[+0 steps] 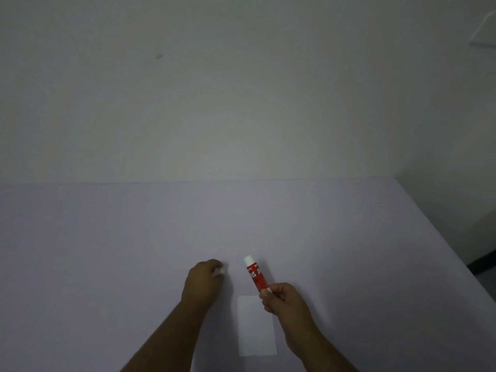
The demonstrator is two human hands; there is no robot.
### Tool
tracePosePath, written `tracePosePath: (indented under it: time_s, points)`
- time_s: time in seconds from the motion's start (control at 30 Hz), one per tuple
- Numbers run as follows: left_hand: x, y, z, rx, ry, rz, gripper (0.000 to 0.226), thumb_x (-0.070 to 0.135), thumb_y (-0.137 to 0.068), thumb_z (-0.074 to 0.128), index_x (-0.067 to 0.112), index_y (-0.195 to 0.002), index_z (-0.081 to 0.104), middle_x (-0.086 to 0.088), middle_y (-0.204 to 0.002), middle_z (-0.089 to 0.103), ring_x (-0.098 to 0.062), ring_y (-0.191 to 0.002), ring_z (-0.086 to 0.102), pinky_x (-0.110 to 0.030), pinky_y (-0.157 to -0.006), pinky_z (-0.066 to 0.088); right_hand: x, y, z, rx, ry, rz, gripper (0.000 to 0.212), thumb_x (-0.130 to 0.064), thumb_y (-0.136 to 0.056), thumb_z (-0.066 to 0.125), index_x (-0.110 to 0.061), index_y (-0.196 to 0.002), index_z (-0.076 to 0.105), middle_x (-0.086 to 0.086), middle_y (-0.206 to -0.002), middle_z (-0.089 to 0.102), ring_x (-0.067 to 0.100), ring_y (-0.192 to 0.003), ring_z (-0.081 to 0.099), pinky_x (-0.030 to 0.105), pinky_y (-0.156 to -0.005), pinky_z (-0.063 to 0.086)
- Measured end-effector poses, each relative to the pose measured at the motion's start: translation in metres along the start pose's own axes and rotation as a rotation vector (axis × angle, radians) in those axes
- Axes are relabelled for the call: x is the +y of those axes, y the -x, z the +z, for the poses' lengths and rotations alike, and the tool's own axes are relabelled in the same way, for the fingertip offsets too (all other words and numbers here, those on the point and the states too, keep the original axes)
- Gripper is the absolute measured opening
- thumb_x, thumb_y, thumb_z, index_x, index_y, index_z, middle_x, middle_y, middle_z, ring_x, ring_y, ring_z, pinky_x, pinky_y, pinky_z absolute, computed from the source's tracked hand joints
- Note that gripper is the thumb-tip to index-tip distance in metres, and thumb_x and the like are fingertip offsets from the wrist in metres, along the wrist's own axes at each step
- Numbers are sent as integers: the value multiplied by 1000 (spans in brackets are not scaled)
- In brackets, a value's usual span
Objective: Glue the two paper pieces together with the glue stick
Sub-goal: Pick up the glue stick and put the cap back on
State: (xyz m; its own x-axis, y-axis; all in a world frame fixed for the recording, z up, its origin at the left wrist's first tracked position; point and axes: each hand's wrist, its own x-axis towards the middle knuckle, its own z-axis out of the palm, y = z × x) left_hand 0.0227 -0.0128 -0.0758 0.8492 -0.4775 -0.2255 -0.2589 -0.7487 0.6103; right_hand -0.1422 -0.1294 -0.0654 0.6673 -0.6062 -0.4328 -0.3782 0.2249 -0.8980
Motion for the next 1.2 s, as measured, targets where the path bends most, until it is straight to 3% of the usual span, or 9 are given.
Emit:
tracePosePath:
  time_s: [0.1, 0.17, 0.3, 0.5, 0.67, 0.87, 1.0, 1.1, 1.2]
  points:
    - [11, 6, -7, 15, 483, -145, 18, 26, -89, 61, 18, -104, 67, -1, -96, 68, -22, -94, 63, -25, -75, 46, -4, 1, -1, -17, 13, -15, 10, -20, -84, 65, -12, -89, 62, 13, -91, 68, 22, -81, 61, 43, -87, 51]
    - [19, 11, -12, -49, 769, -208, 21, 25, -90, 61, 15, -108, 67, -4, -98, 69, -21, -94, 64, -27, -78, 51, -7, 1, -1, -34, 31, -23, 11, -20, -84, 65, -11, -89, 62, 13, -89, 68, 20, -79, 60, 41, -85, 52]
    - [34, 20, -23, -97, 994, -187, 15, 19, -89, 62, 15, -102, 69, -6, -101, 70, -20, -96, 65, -21, -73, 53, -14, 7, 0, -47, 70, -60, 11, -21, -84, 65, -11, -87, 62, 12, -87, 68, 20, -78, 60, 44, -85, 52]
    - [45, 32, -38, -124, 992, -87, 10, 20, -87, 65, 24, -94, 71, -2, -102, 72, -15, -98, 66, -17, -73, 52, -23, 17, -3, 13, 195, -141, 12, -25, -79, 70, -20, -78, 59, 0, -81, 66, 17, -76, 61, 31, -71, 50]
    - [53, 42, -45, -158, 944, -35, 11, 20, -87, 66, 25, -95, 72, 1, -102, 72, -12, -99, 65, -16, -73, 52, -29, 25, -7, 3, 141, -186, 12, -25, -78, 71, -21, -77, 60, -1, -79, 67, 14, -74, 61, 24, -66, 47]
    - [56, 53, -54, -179, 846, 37, 12, 22, -86, 67, 22, -96, 73, 0, -102, 73, -16, -99, 66, -19, -77, 53, -31, 33, -5, -155, -103, -37, 12, -17, -83, 65, -9, -92, 64, 12, -85, 69, 21, -75, 62, 30, -70, 54]
    - [59, 57, -57, -188, 797, 59, 12, 24, -86, 66, 25, -96, 72, 2, -101, 73, -14, -98, 66, -16, -74, 50, -35, 35, -5, -293, 21, -48, 21, -24, -84, 64, -22, -105, 63, 6, -90, 72, 20, -81, 66, 29, -75, 54]
    - [64, 55, -58, -184, 801, 89, 18, 23, -86, 67, 25, -103, 71, 1, -103, 72, -14, -100, 65, -23, -84, 51, -45, 29, -2, -293, 176, -76, 23, -35, -77, 65, -30, -99, 64, -2, -93, 72, 16, -87, 66, 28, -77, 53]
    - [69, 53, -58, -181, 811, 121, 31, 26, -88, 64, 29, -119, 63, -3, -109, 67, -15, -105, 63, -32, -96, 48, -51, 17, -3, -254, 164, -93, 21, -36, -75, 68, -32, -95, 66, -9, -96, 71, 7, -89, 64, 24, -74, 47]
